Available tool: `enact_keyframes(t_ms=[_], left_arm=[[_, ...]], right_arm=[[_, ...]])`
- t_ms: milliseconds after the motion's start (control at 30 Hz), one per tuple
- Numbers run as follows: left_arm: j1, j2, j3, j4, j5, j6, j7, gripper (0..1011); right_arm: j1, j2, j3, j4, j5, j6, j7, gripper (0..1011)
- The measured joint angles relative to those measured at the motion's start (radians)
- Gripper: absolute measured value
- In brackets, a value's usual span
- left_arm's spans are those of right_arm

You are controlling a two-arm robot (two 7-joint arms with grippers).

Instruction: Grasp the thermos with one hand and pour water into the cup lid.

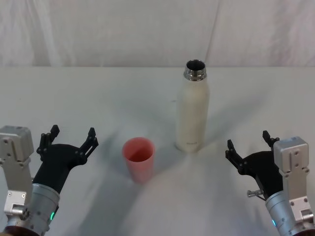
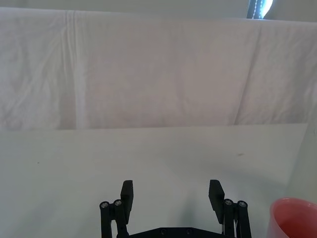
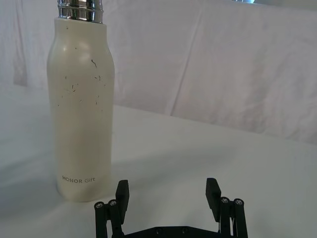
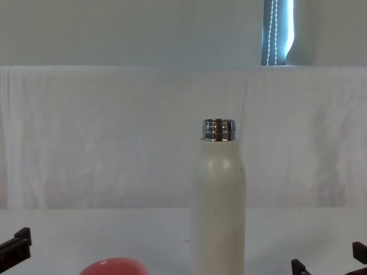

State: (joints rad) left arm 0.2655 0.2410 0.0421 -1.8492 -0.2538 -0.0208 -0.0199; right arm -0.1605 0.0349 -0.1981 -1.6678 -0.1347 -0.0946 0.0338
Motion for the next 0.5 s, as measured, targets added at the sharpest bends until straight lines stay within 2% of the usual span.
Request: enact_keyframes(t_ms=[500], left_arm=[[0.000,0.000,0.000,0.000,0.000,0.000,0.000,1001]], right_arm=[[0.000,0.001,0.000,0.000,0.001,0.000,0.000,1001]])
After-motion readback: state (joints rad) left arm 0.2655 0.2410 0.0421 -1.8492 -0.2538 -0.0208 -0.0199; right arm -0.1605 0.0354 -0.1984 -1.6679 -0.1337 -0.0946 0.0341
